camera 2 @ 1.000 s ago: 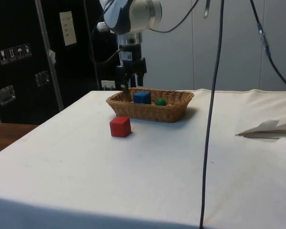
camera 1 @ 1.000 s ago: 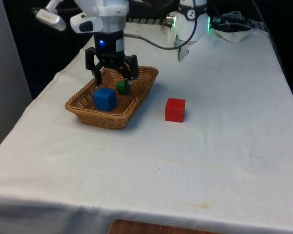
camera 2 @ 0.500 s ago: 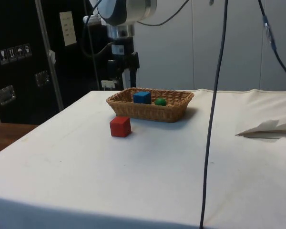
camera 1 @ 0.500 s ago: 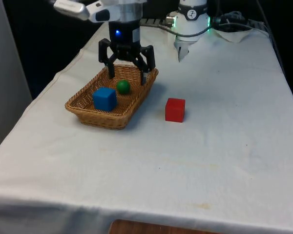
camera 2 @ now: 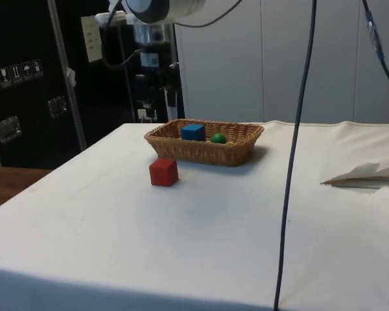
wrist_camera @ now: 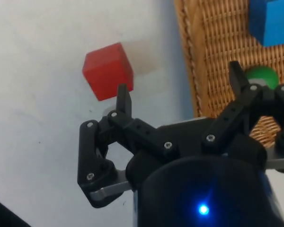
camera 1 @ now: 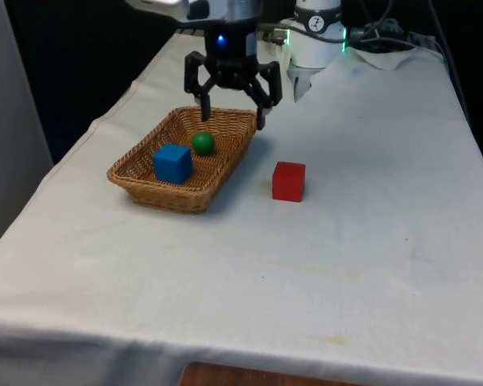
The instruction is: Place all non-red objects into the basket.
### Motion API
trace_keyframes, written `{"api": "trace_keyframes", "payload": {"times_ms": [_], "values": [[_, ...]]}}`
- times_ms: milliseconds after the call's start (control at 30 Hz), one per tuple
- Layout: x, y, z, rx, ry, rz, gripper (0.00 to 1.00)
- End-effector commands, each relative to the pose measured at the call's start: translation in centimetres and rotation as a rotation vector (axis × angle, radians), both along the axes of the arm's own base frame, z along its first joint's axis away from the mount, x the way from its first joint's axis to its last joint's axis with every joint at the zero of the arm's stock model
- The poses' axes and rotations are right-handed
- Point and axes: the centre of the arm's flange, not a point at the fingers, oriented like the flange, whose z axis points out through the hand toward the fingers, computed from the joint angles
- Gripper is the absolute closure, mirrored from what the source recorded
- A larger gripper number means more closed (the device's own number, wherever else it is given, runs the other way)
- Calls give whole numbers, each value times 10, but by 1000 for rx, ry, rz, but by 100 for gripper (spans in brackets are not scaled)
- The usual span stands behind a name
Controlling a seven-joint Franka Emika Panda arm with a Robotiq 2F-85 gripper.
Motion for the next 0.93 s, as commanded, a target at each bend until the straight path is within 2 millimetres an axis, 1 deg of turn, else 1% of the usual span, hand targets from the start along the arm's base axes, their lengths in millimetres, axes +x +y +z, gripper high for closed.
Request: {"api": "trace_keyframes", "payload": {"times_ms": [0, 167, 200, 233, 500, 533, 767, 867, 900], "values": [[-1, 6, 2, -5, 5, 2, 0], [1, 20, 9, -2, 6, 14, 0], [1, 25, 11, -1, 5, 19, 0], [2, 24, 10, 4, 1, 21, 0], [3, 47, 18, 7, 3, 41, 0], [4, 46, 17, 11, -3, 43, 0], [4, 68, 23, 19, 0, 70, 0], [4, 75, 24, 24, 0, 79, 0], [5, 72, 22, 31, -3, 79, 0]]}}
